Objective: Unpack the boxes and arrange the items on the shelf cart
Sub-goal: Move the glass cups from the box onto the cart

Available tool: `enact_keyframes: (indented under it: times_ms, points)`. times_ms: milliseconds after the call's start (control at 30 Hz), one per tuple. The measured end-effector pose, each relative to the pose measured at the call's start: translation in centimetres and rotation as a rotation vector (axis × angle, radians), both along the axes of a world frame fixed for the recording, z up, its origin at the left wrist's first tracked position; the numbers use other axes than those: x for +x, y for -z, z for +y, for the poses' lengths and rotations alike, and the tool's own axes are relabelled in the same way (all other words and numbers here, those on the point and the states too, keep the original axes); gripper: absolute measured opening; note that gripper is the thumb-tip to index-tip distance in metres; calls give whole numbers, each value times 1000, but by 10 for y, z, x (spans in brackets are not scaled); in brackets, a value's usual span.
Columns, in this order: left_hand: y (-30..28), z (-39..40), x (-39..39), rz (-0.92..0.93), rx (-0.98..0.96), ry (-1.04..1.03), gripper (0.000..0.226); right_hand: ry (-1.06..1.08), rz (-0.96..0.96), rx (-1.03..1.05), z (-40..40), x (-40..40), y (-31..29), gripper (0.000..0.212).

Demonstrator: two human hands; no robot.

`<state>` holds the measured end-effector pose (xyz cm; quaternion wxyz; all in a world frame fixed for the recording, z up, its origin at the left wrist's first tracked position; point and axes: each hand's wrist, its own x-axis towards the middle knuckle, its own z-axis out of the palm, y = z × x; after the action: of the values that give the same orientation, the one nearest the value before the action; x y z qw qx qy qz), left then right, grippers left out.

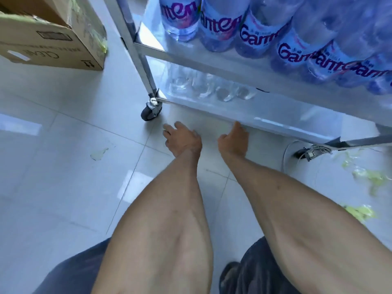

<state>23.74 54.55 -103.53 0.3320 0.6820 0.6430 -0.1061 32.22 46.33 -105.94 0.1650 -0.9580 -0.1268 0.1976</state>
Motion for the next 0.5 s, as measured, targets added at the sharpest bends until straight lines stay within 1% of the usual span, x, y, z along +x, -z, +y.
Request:
enact_keyframes:
  times_ms: [100, 200, 267, 300, 333, 367, 433, 500]
  points:
    - [-40, 18, -48, 47, -60, -108, 44, -52, 153, -89, 9, -33, -45, 42]
    - [-81, 35, -90, 73, -124, -210, 40, -167, 265, -186, 30, -69, -91, 34]
    - [-105, 47, -112, 95, -177, -258, 39, -245, 330, -230, 46, -94, -114, 20]
    - [-116, 55, -121, 102, -202, -273, 39, -278, 351, -250, 55, -106, -123, 8]
    - [-125, 65, -129, 103, -221, -287, 38, -303, 362, -274, 67, -117, -132, 7]
    - [-133, 77, -135, 98, -235, -298, 38, -341, 356, -297, 79, -128, -141, 12]
    - [-147, 104, -148, 80, -240, -297, 38, -408, 355, -331, 107, -148, -154, 5]
    - [-160, 133, -158, 60, -231, -289, 38, -450, 351, -352, 137, -164, -162, 22]
